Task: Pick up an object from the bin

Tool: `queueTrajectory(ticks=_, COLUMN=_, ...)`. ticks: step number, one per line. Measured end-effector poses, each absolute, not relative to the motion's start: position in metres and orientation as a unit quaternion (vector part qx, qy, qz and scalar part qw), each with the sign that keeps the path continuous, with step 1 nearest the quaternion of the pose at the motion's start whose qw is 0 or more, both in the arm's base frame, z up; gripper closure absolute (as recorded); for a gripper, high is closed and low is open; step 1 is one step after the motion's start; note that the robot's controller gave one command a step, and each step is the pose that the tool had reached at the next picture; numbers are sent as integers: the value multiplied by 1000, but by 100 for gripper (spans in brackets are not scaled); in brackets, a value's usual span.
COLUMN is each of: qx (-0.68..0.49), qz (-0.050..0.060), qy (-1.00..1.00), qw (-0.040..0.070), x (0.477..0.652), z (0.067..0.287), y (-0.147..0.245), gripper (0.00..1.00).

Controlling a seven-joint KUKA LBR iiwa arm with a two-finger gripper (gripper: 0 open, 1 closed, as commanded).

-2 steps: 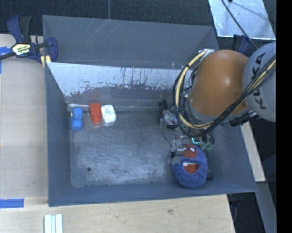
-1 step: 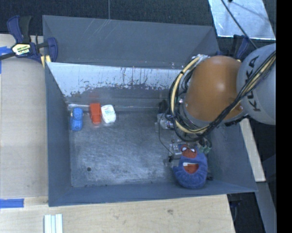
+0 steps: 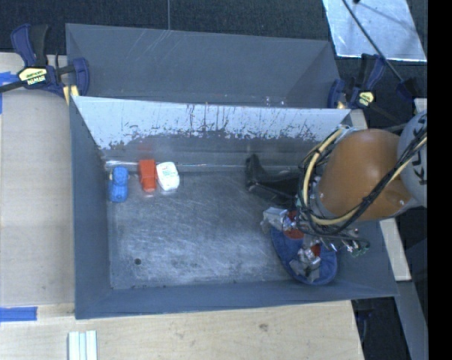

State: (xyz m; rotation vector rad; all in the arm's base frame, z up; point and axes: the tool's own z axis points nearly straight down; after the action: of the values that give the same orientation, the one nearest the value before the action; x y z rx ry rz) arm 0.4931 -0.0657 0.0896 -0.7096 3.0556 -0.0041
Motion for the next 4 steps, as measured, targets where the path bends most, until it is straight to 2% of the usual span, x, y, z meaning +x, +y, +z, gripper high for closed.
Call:
queueTrajectory(ticks=1, qx=-323, qz=6, qy=947, qw=-1, x=513, z=70, y=-103, gripper=0)
queueTrajectory(ticks=2, qx=-323, qz=0, qy=946, qw=7, x=517, z=72, y=-106, gripper=100)
queueTrajectory(ticks=3, qx=-323, qz=0, qy=946, qw=8, x=518, z=73, y=-106, gripper=0)
queueTrajectory(ticks=4, qx=-368, qz=14, qy=930, qw=2, x=510, z=95, y=-143, gripper=0)
